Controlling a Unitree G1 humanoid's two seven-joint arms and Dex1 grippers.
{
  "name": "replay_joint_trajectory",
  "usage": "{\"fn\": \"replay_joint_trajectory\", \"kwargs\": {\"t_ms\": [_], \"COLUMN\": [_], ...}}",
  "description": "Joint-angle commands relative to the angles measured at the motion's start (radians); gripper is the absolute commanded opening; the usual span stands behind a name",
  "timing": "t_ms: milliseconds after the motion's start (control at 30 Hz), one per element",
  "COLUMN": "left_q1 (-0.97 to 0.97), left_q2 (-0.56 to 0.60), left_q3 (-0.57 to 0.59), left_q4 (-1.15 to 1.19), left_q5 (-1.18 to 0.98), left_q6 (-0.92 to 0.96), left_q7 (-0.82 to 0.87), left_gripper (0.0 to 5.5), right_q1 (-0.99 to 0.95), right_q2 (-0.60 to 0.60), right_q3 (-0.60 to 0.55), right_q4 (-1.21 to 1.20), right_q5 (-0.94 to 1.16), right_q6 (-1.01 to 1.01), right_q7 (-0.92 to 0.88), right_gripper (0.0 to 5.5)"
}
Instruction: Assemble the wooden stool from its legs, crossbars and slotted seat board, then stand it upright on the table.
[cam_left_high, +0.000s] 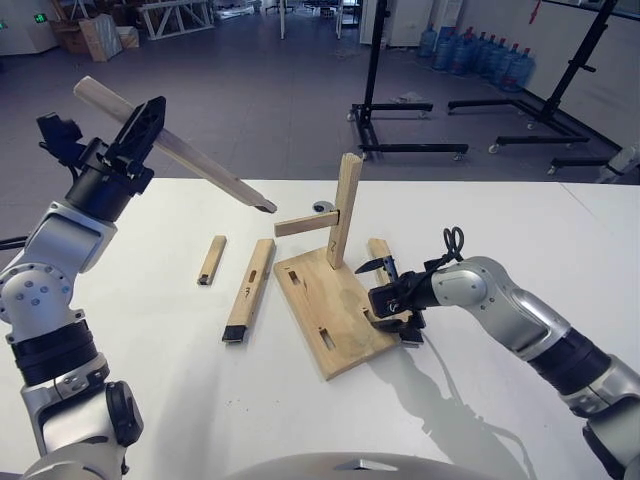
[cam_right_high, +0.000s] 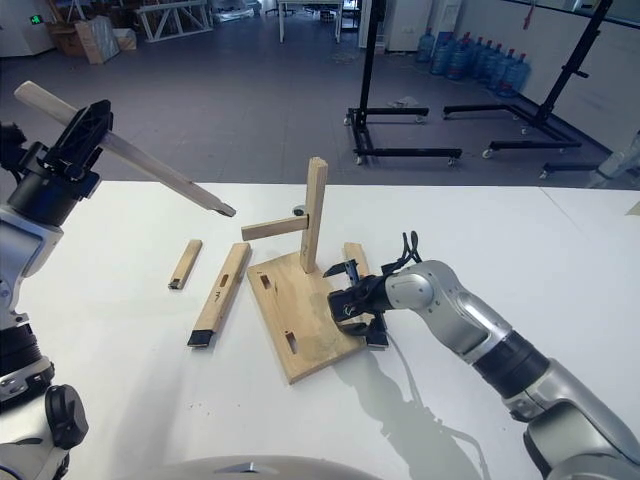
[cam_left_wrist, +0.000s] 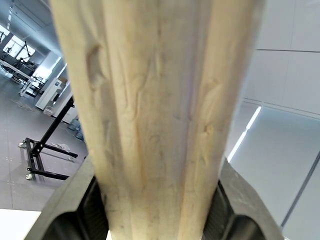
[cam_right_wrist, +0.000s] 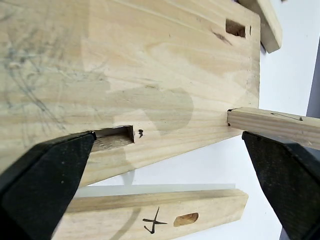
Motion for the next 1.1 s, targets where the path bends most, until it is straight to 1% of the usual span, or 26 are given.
{"fn": "replay_joint_trajectory", "kwargs": {"t_ms": [33, 200, 333, 400, 467, 567, 667, 767, 833, 967, 1033, 1100], "left_q1": [0.018, 0.031, 0.062, 0.125, 0.186, 0.2, 0.163, 0.136, 0.129, 0.102, 0.069, 0.052], "left_q2": [0.016, 0.013, 0.017, 0.031, 0.069, 0.127, 0.143, 0.129, 0.153, 0.249, 0.189, 0.112], "left_q3": [-0.02, -0.023, -0.052, -0.108, -0.177, -0.259, -0.309, -0.302, -0.301, -0.384, -0.369, -0.339], "left_q4": [-0.019, -0.028, -0.062, -0.139, -0.194, -0.195, -0.146, -0.146, -0.152, -0.117, -0.07, -0.029], "left_q5": [0.004, 0.005, 0.041, 0.094, 0.177, 0.323, 0.448, 0.586, 0.651, 0.609, 0.606, 0.597], "left_q6": [0.024, 0.023, 0.024, 0.028, 0.019, -0.026, -0.076, -0.199, -0.238, -0.096, -0.115, -0.187], "left_q7": [-0.026, -0.03, -0.052, -0.107, -0.205, -0.313, -0.342, -0.309, -0.314, -0.491, -0.47, -0.47], "left_gripper": [2.02, 2.02, 2.02, 2.02, 2.02, 2.02, 2.02, 2.02, 2.02, 2.02, 2.02, 2.02], "right_q1": [0.069, 0.047, -0.012, -0.066, -0.107, -0.12, -0.1, -0.023, 0.027, 0.102, 0.125, 0.134], "right_q2": [-0.023, 0.029, 0.068, 0.054, 0.022, -0.023, -0.027, -0.014, -0.004, 0.016, 0.03, 0.043], "right_q3": [0.016, -0.045, -0.113, -0.168, -0.221, -0.279, -0.324, -0.364, -0.387, -0.409, -0.405, -0.402], "right_q4": [0.041, -0.029, -0.06, -0.06, -0.044, -0.019, -0.021, -0.062, -0.101, -0.162, -0.177, -0.18], "right_q5": [-0.045, 0.034, 0.085, 0.109, 0.113, 0.107, 0.122, 0.147, 0.164, 0.176, 0.175, 0.179], "right_q6": [0.013, 0.075, 0.142, 0.166, 0.171, 0.167, 0.196, 0.245, 0.283, 0.346, 0.366, 0.379], "right_q7": [0.044, 0.064, 0.073, 0.088, 0.096, 0.098, 0.077, 0.043, 0.021, -0.03, -0.053, -0.068], "right_gripper": [5.4, 5.4, 5.4, 5.4, 5.4, 5.4, 5.4, 5.4, 5.4, 5.4, 5.4, 5.4]}}
